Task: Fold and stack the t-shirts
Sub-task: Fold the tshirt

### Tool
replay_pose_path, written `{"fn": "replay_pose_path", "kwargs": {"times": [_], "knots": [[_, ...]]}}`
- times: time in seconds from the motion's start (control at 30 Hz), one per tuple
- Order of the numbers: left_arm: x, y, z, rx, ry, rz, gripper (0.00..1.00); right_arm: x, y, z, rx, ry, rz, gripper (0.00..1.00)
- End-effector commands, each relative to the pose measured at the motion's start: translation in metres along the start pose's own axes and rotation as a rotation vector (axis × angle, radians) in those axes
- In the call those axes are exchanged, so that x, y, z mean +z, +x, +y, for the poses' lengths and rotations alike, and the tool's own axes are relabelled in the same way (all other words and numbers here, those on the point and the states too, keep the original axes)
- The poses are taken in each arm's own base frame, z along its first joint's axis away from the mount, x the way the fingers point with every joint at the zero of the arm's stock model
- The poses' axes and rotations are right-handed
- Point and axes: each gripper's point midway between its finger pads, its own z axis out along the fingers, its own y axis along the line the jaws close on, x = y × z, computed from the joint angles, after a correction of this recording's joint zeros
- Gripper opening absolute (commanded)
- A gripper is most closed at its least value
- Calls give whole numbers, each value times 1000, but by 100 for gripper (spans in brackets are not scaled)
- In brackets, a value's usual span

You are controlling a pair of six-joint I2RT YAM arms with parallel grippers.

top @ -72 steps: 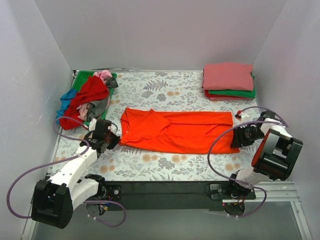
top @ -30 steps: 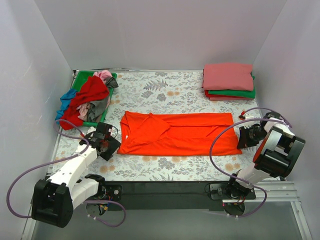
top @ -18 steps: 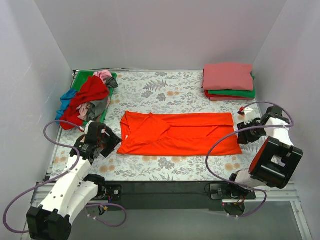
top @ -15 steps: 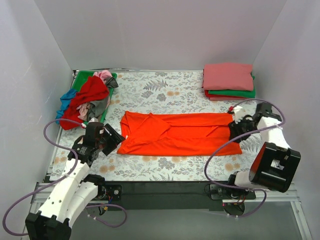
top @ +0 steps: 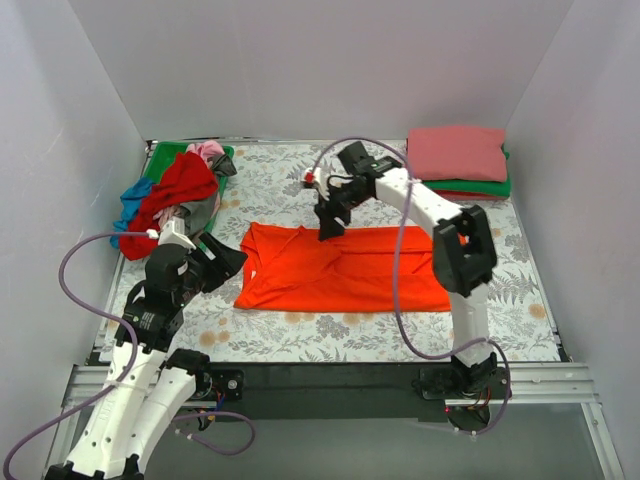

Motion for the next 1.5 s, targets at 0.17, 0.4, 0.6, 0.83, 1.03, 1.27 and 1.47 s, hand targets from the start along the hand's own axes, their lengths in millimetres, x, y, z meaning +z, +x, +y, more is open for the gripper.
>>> {"fn": "replay_pose_path", "kwargs": {"times": [0.17, 0.4, 0.6, 0.83, 1.03, 1.27, 1.47], "knots": [[-18, -18, 4, 18, -36, -93, 65, 79, -70, -51, 191, 116, -56, 66], [-22, -29, -3, 45, -18, -133, 65, 122, -48, -72, 268, 156, -30, 68], [-25, -31, -4, 52, -8, -146, 64, 138, -24, -67, 313, 135, 20, 64], [-25, -31, -8, 56, 7, -141, 64, 145, -14, -70, 319, 151, 45, 29], [-22, -32, -9, 73, 7, -134, 64, 135, -26, -88, 326, 208, 9, 1], [-15, -35, -13, 89, 7, -126, 64, 91, -53, -141, 382, 384, -124, 1], [-7, -34, -13, 86, 5, -108, 64, 31, -53, -207, 430, 608, -224, 1]]}}
